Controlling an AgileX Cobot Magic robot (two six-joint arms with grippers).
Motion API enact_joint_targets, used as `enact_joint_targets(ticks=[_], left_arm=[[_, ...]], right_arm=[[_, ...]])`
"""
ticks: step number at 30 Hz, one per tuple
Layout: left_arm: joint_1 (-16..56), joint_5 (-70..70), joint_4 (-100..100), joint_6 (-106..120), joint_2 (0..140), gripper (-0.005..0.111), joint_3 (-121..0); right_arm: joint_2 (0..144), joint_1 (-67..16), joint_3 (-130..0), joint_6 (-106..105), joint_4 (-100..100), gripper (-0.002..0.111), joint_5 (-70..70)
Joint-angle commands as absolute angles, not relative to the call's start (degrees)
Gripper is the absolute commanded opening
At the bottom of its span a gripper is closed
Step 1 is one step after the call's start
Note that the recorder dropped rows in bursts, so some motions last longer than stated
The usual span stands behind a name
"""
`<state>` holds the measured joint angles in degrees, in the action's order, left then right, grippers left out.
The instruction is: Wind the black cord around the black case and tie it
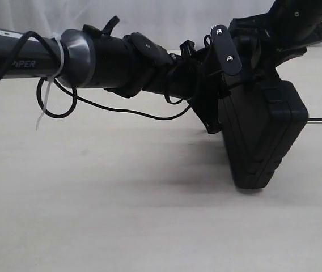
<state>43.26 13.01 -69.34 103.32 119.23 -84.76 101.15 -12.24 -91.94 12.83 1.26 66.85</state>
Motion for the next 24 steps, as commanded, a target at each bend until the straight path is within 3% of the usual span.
enact_joint_targets(ticks=[1, 3, 6, 9, 16, 24], left_arm=[[43.5, 15.9, -69.4, 101.7, 115.0, 0.001, -85.3], [43.0, 17.1, -69.3, 101.7, 114.8, 0.008, -85.3], [42.6, 17.9, -69.3, 101.1, 114.8, 0.036, -85.3], [42.6, 18.4, -68.7, 100.1, 114.8, 0.051, -85.3], [37.9, 27.0, -32.2, 67.9, 110.9, 0.052, -85.3], [27.8, 30.6, -29.7, 58.4, 106.6, 0.052, -85.3]], right_arm=[[100.7, -12.8, -92.3, 12.4, 3.6, 0.004, 65.8], [100.7, -12.8, -92.3, 12.4, 3.6, 0.004, 65.8], [100.7, -12.8, -92.3, 12.4, 3.6, 0.004, 65.8], [100.8, -12.8, -92.3, 12.4, 3.6, 0.004, 65.8], [101.3, -12.8, -92.3, 12.4, 3.9, 0.004, 65.7], [101.3, -17.2, -84.6, 11.7, 8.9, 0.004, 56.9]])
